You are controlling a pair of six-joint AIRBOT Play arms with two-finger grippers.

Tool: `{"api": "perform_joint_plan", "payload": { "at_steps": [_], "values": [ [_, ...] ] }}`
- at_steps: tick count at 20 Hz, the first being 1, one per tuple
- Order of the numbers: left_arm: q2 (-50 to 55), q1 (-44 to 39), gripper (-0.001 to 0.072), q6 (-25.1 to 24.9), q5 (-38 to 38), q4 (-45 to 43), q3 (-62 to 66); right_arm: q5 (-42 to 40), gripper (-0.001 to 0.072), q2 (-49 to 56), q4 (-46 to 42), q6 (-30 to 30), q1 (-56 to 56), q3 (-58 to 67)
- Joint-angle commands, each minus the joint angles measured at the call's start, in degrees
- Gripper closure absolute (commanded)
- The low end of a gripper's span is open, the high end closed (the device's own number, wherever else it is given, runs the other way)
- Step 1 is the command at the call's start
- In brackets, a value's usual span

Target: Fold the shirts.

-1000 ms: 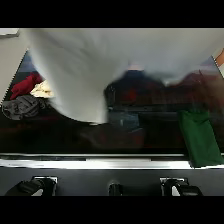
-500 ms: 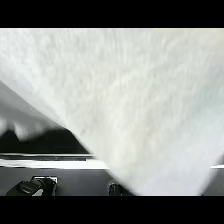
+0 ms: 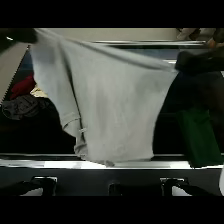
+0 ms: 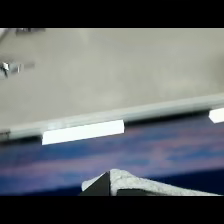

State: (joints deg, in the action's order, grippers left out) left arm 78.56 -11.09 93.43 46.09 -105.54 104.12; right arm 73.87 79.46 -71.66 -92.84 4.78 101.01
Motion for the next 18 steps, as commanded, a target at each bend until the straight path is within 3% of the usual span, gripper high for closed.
{"api": "perform_joint_plan", "payload": {
  "at_steps": [1, 3, 10, 11, 12, 13, 14, 16, 18],
  "values": [
    [12.15, 0.50, 0.0671, -0.02, 0.15, 0.52, -0.92, -1.88, 0.0668, 15.08, 5.90, -4.83, 0.02, -0.81],
    [16.68, 0.15, 0.0670, 0.00, 2.95, 1.36, -0.92, -3.34, 0.0667, 19.82, 8.63, -8.48, 0.00, -0.81],
    [24.26, -2.36, 0.0658, -0.09, 20.70, 10.91, -0.90, -7.89, 0.0666, 26.27, 11.08, -8.76, -3.76, -0.79],
    [24.13, -2.56, 0.0514, -1.60, 24.09, 10.99, -0.68, -6.75, 0.0642, 25.81, 10.91, -8.74, -3.52, -0.28],
    [23.91, -2.34, 0.0252, -6.05, 28.46, 11.06, 0.39, -4.59, 0.0491, 25.00, 10.80, -8.00, -2.75, 0.57],
    [23.08, -1.18, 0.0197, -7.58, 31.41, 12.33, 1.25, -0.92, 0.0254, 23.80, 10.45, -6.10, -1.31, 1.77],
    [21.62, 0.87, 0.0197, -5.60, 32.52, 15.15, 1.29, 2.93, 0.0145, 22.36, 9.70, -4.52, 0.31, 2.47],
    [20.13, 5.66, 0.0197, -1.86, 38.97, 23.43, 1.14, 13.60, 0.0154, 19.54, 7.06, -4.35, 4.55, 2.58],
    [19.37, 9.49, 0.0203, -2.86, 46.66, 32.00, -2.54, 24.13, 0.0164, 18.47, 4.63, -4.26, 7.26, 1.68]
  ]
}}
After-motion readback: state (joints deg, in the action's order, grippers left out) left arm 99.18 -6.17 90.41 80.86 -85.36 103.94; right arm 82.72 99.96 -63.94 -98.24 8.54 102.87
